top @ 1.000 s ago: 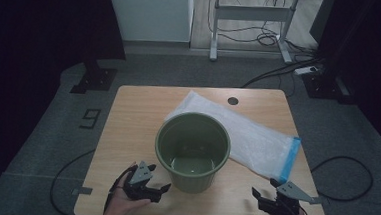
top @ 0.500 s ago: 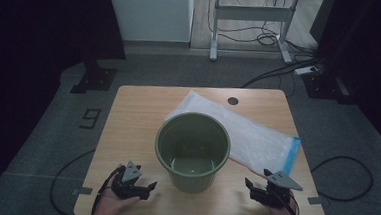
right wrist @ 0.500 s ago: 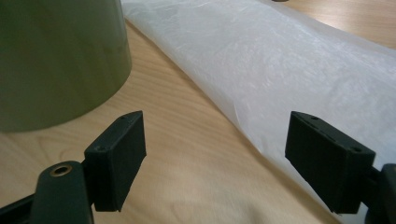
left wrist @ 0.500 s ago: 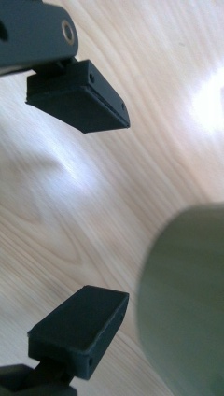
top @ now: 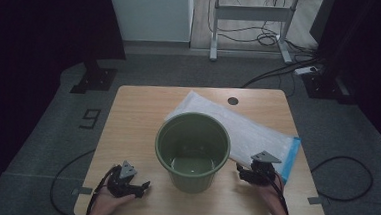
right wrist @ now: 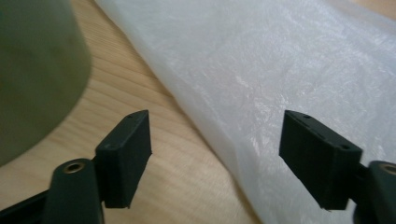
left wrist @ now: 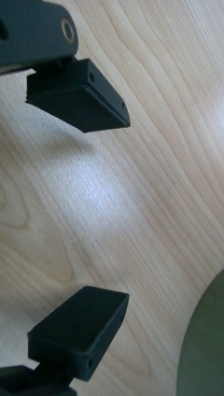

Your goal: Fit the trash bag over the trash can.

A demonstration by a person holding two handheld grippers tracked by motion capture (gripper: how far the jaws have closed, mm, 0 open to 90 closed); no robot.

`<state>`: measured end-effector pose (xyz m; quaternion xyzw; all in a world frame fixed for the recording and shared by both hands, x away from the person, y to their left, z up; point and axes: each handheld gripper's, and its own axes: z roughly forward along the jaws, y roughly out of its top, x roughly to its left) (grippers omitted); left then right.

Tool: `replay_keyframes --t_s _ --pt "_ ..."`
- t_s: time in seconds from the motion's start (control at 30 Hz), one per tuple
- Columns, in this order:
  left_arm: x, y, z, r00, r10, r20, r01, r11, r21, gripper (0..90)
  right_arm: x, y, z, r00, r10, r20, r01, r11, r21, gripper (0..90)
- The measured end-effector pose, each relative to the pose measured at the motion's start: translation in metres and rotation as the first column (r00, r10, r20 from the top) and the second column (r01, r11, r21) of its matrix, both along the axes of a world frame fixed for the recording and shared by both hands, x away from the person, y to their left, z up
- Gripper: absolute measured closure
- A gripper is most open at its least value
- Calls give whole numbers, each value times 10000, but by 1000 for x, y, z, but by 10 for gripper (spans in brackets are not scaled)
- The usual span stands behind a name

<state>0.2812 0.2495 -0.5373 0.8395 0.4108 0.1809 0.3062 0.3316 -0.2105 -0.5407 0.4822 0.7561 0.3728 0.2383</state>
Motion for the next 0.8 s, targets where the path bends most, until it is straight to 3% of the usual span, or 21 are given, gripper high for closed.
replay_keyframes --t_s 0.1,0.27,0.43,0.63,0.8 --pt "2 -2 -2 9999 -76 -156 79 9998 188 140 10 0 -6 9994 -160 -296 154 9996 -231 307" --pt "4 0 -4 9996 -74 -285 72 9999 -83 138 16 -1 -9 9980 -334 -538 310 9985 -458 396" --pt "6 5 -7 9991 -5 -427 -14 9989 -462 121 16 -5 -8 9971 -377 -663 356 9989 -319 601" --pt "6 6 -9 9995 19 -316 -37 9983 -580 101 13 -14 -8 9957 -621 -686 604 9978 -263 863" --pt "6 6 -9 9995 30 -321 -49 9983 -583 98 -2 -25 -8 9948 -764 -672 752 9970 -209 888"
